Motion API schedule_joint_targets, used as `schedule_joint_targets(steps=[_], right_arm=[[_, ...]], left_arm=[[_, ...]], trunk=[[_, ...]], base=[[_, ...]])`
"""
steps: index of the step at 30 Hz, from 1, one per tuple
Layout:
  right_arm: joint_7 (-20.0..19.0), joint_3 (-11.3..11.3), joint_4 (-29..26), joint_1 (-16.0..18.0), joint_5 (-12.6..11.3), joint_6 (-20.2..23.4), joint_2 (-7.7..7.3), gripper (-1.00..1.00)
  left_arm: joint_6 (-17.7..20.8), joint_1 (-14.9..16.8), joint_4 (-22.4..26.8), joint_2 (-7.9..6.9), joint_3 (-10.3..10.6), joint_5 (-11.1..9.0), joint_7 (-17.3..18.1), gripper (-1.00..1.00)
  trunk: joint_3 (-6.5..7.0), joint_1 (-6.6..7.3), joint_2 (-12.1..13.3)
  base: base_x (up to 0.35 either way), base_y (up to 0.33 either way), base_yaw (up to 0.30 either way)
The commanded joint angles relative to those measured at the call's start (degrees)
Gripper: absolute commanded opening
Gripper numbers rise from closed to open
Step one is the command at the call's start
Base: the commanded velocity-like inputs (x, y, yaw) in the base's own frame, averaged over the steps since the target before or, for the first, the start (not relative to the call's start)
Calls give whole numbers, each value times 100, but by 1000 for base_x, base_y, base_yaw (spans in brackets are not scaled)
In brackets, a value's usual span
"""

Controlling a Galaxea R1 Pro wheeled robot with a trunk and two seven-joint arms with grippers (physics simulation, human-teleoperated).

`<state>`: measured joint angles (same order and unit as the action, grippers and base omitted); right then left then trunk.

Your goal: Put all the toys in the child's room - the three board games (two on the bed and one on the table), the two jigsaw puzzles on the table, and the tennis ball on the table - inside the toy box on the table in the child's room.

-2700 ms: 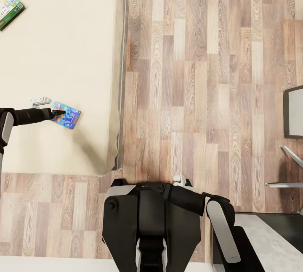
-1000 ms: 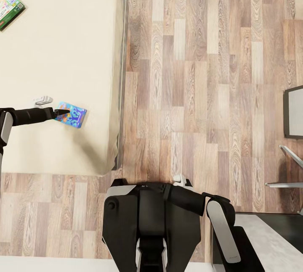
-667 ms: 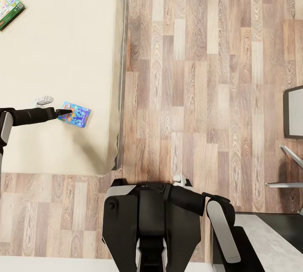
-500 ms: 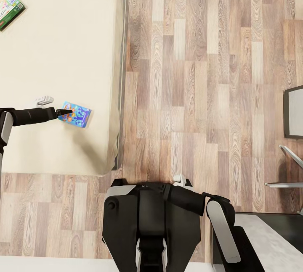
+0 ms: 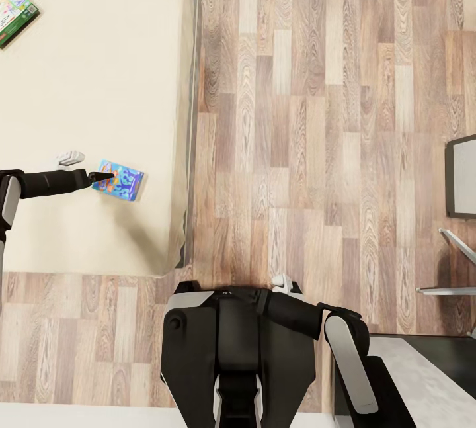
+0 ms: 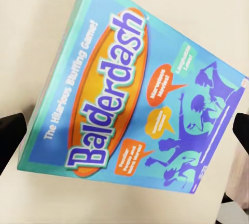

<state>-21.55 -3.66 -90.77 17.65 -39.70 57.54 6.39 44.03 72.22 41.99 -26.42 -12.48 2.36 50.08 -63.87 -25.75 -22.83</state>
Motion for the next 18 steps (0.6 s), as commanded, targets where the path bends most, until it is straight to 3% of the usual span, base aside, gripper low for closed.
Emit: schedule_joint_targets(steps=[1, 13, 18], right_arm=[[-50, 6, -2, 2, 50, 20, 3, 100], [-51, 5, -2, 2, 50, 28, 2, 100], [-51, 9, -2, 2, 50, 28, 2, 100]], left_arm=[[55, 3, 2, 2, -18, 23, 35, 100], [139, 3, 2, 2, -26, 16, 55, 100], [234, 3, 2, 1, -20, 16, 374, 100]], trunk=[[-5, -4, -9], [-5, -4, -9], [-5, -4, -9]], base=[[0, 0, 0], [0, 0, 0], [0, 0, 0]])
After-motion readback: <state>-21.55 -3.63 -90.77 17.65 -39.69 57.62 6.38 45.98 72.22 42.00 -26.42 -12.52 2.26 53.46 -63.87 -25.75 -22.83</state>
